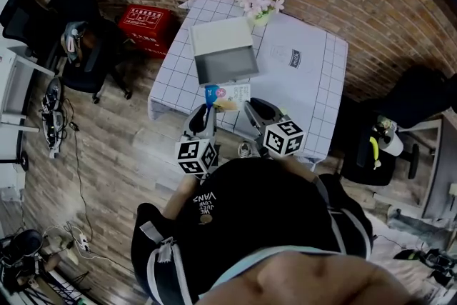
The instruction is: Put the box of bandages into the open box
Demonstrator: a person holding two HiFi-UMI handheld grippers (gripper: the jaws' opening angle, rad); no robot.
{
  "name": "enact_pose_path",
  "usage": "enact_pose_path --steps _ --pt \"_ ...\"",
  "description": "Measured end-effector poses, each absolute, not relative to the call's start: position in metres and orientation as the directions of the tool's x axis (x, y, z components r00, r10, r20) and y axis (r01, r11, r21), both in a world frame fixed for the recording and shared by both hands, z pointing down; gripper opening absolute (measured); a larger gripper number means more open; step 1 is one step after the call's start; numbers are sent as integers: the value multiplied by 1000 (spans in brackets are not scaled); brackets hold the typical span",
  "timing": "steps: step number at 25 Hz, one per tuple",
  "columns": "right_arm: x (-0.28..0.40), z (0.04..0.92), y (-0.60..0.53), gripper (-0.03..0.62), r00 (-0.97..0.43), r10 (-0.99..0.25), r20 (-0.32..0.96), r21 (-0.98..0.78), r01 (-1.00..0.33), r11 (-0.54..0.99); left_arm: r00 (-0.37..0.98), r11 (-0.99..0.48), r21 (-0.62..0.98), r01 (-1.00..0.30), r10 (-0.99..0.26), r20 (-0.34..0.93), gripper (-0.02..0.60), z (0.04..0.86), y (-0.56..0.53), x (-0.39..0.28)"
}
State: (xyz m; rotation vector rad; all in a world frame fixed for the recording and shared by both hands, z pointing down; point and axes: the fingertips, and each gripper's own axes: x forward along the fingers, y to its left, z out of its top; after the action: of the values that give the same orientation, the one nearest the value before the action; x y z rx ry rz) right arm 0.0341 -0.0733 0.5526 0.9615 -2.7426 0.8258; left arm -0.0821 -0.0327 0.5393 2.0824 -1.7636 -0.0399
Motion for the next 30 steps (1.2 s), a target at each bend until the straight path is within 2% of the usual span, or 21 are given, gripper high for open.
enact_pose_path --steps 17,30 --pt "41 565 -133 72 -825 -482 295 -457 -565 687 144 -46 342 -939 -952 270 81 557 -80 -71" --pt "18 576 -156 72 -748 -577 330 -456 -661 596 273 -161 343 -925 -911 309 80 565 -121 -100"
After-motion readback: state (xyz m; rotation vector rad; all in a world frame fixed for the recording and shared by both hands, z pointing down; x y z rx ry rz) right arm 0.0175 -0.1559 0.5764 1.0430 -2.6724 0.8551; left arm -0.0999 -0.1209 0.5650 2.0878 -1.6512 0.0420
